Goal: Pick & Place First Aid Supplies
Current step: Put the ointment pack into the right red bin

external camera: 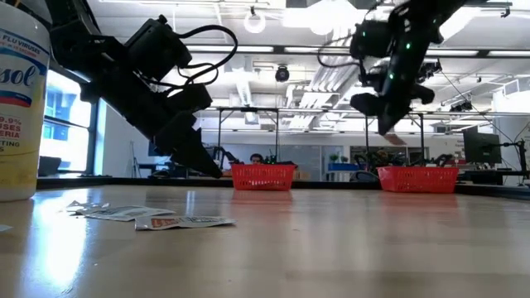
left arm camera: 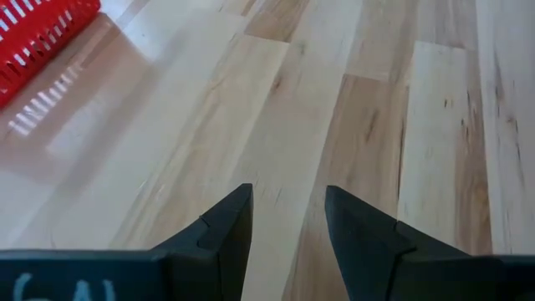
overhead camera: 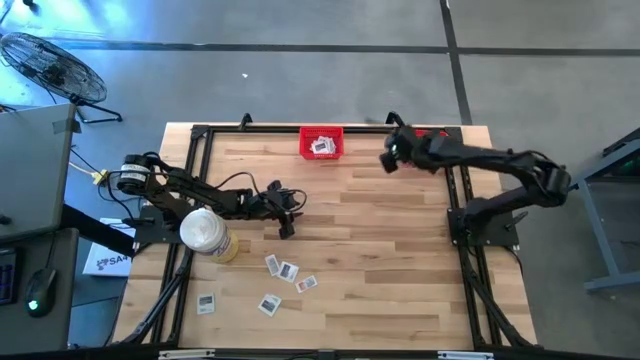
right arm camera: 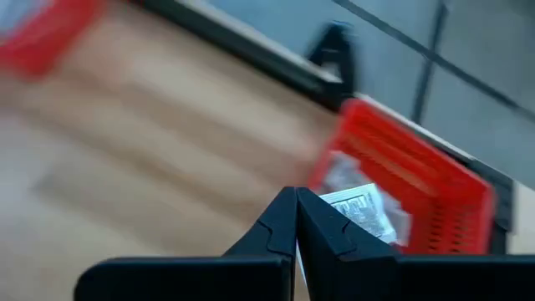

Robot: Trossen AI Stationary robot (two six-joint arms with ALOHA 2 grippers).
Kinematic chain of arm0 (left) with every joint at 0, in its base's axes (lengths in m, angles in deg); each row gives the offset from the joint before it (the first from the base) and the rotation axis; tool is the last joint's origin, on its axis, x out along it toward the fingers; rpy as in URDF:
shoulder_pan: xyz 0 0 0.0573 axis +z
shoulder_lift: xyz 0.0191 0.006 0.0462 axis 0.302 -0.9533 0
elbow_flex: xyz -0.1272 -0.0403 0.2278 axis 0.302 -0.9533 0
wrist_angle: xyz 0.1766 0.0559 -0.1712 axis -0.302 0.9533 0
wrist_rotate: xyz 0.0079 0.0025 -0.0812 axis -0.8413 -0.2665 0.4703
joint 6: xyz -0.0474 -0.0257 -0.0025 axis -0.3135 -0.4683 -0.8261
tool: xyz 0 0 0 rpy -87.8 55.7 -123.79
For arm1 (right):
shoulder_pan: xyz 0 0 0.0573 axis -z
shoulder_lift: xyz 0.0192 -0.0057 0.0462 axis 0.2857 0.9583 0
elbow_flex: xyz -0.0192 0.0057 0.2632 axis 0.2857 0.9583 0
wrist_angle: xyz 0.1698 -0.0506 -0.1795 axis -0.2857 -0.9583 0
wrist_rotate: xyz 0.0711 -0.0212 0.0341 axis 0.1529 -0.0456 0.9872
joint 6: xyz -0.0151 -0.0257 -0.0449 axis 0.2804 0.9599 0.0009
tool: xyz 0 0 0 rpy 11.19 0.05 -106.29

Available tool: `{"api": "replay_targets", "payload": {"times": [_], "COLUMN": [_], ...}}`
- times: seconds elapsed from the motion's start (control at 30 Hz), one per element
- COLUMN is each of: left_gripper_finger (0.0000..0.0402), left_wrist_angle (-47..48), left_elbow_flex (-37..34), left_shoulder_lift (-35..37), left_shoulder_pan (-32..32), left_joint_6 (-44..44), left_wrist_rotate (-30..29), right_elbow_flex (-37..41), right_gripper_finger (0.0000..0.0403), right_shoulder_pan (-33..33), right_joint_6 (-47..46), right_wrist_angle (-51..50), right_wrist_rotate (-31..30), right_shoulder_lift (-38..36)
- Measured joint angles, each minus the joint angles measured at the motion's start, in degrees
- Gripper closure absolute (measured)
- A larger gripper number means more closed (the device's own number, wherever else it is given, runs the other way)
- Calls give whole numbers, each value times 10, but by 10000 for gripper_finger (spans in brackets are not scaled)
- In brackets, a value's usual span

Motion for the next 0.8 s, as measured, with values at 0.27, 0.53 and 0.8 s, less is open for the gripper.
{"api": "replay_targets", "payload": {"times": [0.27,0.53,0.8], "left_gripper_finger": [252,252,252], "left_wrist_angle": [-5,-57,-29], "left_elbow_flex": [0,3,10], "left_shoulder_lift": [0,3,42], "left_shoulder_pan": [-20,-54,-25], "left_joint_6": [1,65,62], "left_wrist_rotate": [16,74,78], "right_elbow_flex": [0,0,-37], "right_gripper_finger": [403,358,272], "right_shoulder_pan": [150,184,156], "right_joint_6": [53,125,177], "right_wrist_angle": [20,39,24], "right_wrist_rotate": [62,85,90], "right_shoulder_lift": [66,131,93]}}
